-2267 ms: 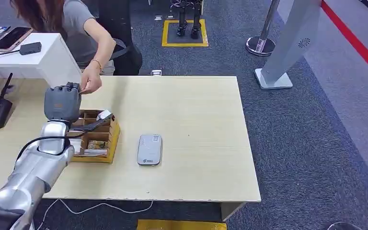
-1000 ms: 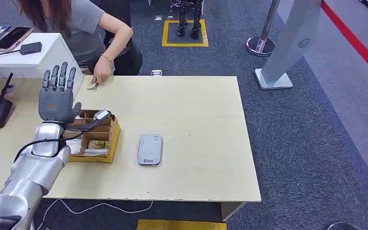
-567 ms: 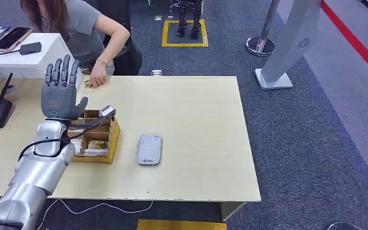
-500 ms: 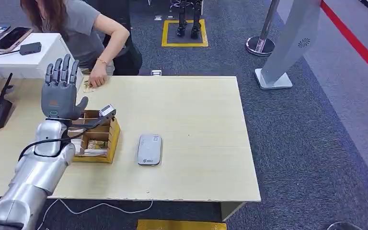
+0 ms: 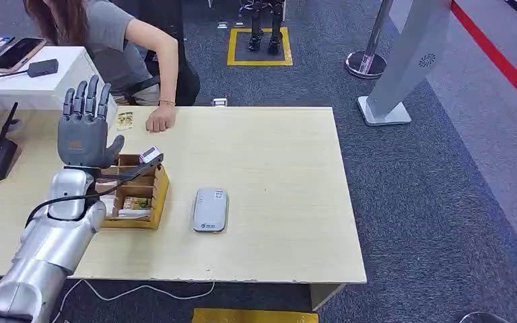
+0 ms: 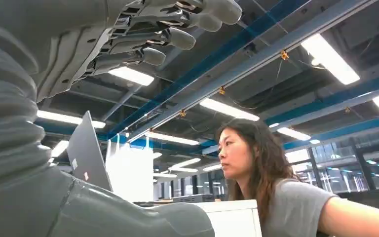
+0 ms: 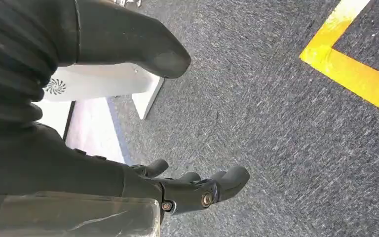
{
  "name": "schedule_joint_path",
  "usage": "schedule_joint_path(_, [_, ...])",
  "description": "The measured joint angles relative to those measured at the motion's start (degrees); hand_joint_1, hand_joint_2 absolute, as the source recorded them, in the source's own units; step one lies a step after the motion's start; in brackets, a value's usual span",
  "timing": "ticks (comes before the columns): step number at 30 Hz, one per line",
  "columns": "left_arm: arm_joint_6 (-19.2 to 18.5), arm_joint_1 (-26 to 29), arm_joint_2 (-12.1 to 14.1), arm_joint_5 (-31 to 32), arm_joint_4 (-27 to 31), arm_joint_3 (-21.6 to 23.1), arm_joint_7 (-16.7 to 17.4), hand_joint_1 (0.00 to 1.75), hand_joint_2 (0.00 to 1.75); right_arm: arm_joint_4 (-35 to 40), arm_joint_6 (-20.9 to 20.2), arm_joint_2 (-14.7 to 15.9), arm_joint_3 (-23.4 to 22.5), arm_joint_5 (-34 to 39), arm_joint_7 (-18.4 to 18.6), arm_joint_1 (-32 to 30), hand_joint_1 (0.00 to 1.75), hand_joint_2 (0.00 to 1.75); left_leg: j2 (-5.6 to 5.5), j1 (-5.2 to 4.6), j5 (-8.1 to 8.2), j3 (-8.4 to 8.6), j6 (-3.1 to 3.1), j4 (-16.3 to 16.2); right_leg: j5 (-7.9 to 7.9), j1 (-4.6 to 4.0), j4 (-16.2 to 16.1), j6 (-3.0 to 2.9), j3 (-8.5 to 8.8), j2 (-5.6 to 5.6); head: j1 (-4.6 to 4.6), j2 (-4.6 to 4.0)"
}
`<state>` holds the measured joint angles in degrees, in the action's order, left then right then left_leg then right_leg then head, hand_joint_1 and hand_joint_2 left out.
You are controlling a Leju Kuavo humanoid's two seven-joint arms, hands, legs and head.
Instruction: Pass the card to the sensor for recognition and then transmit it.
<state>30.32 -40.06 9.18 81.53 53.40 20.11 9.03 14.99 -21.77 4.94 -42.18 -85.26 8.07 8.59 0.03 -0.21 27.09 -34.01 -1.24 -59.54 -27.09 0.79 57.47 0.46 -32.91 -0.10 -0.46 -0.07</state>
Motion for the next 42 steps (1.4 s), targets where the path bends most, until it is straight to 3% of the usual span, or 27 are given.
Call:
schedule_joint_path(28, [0.3,0.13,-0.02,-1.1,0.02,0.0,-1.03,0.0,1.75,0.0,0.0,0.0,-0.02,0.09,0.11,0.0,0.0,1.75,0.0,0.0,0.0,-0.01,0.0,0.0,0.0,0.0,0.0,0.0,0.01,0.0,0.02,0.0])
schedule_joint_path(29, [0.98,2.99,0.0,-5.45,2.05,-0.19,-5.24,0.0,1.75,-0.02,0.0,0.0,-0.09,0.56,0.26,-0.05,0.0,1.75,0.08,-0.07,0.04,0.06,0.01,0.09,0.0,0.05,0.0,0.0,0.09,0.08,0.22,0.0])
schedule_joint_path(31, [3.96,15.62,1.25,-18.69,16.51,-1.99,-14.94,0.0,1.75,-0.02,0.0,0.02,-0.31,1.55,-0.86,-1.16,0.0,1.75,0.9,-0.32,0.54,0.79,0.13,0.29,-0.22,0.34,-0.01,-0.06,0.36,0.95,0.04,0.0])
schedule_joint_path(32, [5.29,21.09,1.53,-22.33,22.34,-2.14,-16.6,0.0,1.75,-0.02,0.09,0.02,-0.5,1.86,-1.07,-2.01,0.0,1.75,1.04,-0.31,0.69,0.89,0.04,0.27,-0.38,0.34,-0.01,0.08,0.4,1.09,-0.4,0.0])
schedule_joint_path(35, [6.01,31.54,2.19,-21.35,34.9,-2.14,-17.2,0.0,1.75,-0.07,-0.92,0.09,-1.03,1.79,-1.05,-3.8,0.0,1.75,0.48,-0.17,0.68,0.43,0.04,0.16,-0.53,0.18,-0.06,-0.01,0.22,0.57,-0.02,0.0])
schedule_joint_path(38, [5.99,34.3,3.17,-21.16,42.2,-2.16,-17.05,0.0,1.75,-0.09,-1.2,0.09,-1.33,1.84,-0.96,-3.83,0.0,1.75,0.27,-0.18,0.68,0.44,0.03,0.18,-0.59,0.19,-0.08,0.07,0.31,0.29,-0.02,0.0])
schedule_joint_path(42, [5.99,35.74,3.72,-21.01,46.81,-2.23,-17.0,0.0,1.75,-0.09,-1.2,0.09,-1.49,1.84,-0.92,-3.8,0.0,1.75,0.22,-0.17,0.63,0.47,0.03,0.18,-0.57,0.18,-0.08,0.07,0.36,0.21,-0.04,0.0])
